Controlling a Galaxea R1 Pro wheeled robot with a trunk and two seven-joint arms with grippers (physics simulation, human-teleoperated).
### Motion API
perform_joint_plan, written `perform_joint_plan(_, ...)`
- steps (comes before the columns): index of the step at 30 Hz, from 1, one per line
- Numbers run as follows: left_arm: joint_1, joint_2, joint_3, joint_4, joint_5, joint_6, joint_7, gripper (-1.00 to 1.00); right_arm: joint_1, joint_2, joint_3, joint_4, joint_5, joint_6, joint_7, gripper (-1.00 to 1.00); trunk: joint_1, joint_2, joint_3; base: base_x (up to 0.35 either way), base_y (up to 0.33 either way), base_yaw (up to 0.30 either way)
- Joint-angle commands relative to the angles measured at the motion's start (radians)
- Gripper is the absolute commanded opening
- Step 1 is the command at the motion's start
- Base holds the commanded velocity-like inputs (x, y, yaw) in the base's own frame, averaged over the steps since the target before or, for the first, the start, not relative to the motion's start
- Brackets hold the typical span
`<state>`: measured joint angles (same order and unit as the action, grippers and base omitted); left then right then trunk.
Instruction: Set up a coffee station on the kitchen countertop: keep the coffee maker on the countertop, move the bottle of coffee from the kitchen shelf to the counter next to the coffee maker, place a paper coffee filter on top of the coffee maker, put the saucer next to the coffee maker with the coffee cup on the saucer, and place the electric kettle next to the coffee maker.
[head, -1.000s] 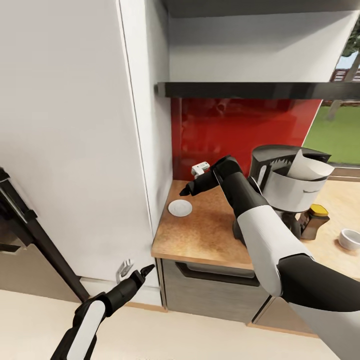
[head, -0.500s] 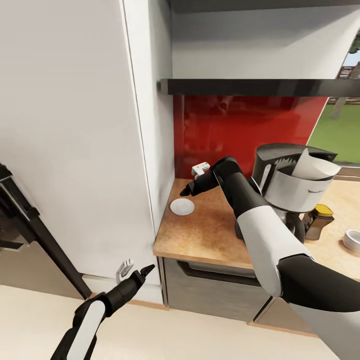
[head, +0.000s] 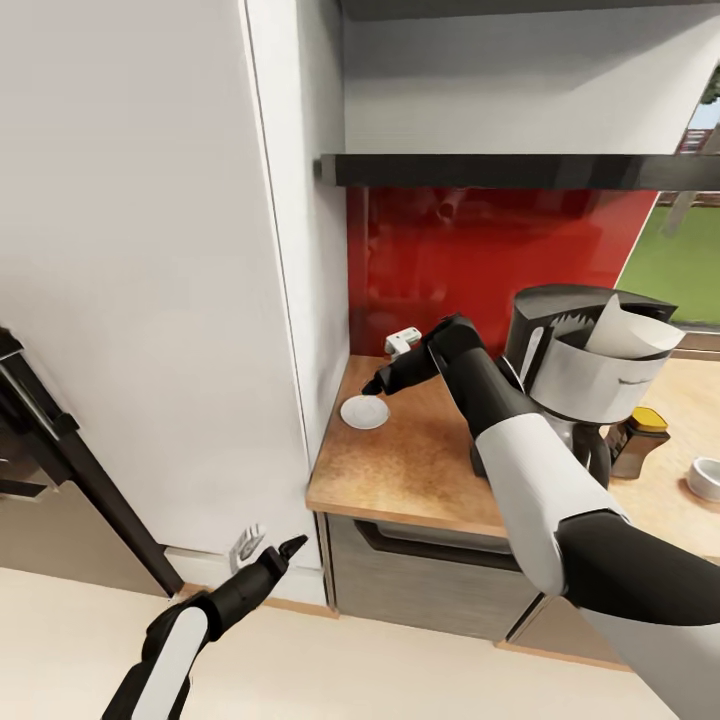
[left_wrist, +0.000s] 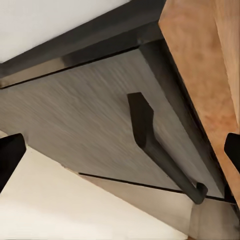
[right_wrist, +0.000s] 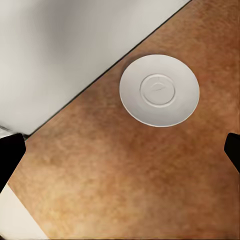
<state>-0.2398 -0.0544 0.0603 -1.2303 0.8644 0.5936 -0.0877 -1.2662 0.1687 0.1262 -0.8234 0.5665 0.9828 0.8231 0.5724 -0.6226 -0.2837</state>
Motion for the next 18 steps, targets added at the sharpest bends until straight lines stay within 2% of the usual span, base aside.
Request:
perform_joint_plan(1, 0.005, 0.005, 0.010, 0.005, -0.004, 0.013, -0.009, 1.00, 0.005, -0.006, 0.001, 0.005, 0.011, -0.004, 0.003, 1.00, 0.000, -0.001, -0.001, 0.000, 0.000, 0.000)
perform_joint_plan(5, 0.028, 0.027, 0.029, 0.028, -0.008, 0.015, -0.006, 1.00, 0.028, 0.005, 0.001, 0.027, 0.011, -0.026, -0.019, 1.00, 0.000, -0.001, -0.001, 0.000, 0.000, 0.000)
perform_joint_plan(7, 0.039, 0.037, 0.017, 0.039, -0.014, 0.013, 0.003, 1.00, 0.023, 0.006, 0.001, 0.033, 0.010, -0.037, -0.023, 1.00, 0.000, -0.001, -0.001, 0.000, 0.000, 0.000)
perform_joint_plan(12, 0.067, 0.065, -0.004, 0.067, -0.042, 0.003, 0.006, 1.00, 0.038, 0.003, -0.004, 0.005, 0.010, -0.008, 0.006, 1.00, 0.000, -0.001, -0.001, 0.000, 0.000, 0.000)
perform_joint_plan(14, 0.071, 0.069, -0.006, 0.078, -0.045, 0.001, 0.006, 1.00, 0.040, 0.001, -0.007, -0.006, 0.010, 0.003, 0.016, 1.00, 0.000, -0.001, -0.001, 0.000, 0.000, 0.000)
perform_joint_plan(18, 0.073, 0.070, -0.010, 0.101, -0.050, 0.000, 0.006, 1.00, 0.040, 0.003, -0.016, -0.015, 0.007, 0.025, -0.007, 1.00, 0.000, -0.001, -0.001, 0.000, 0.000, 0.000)
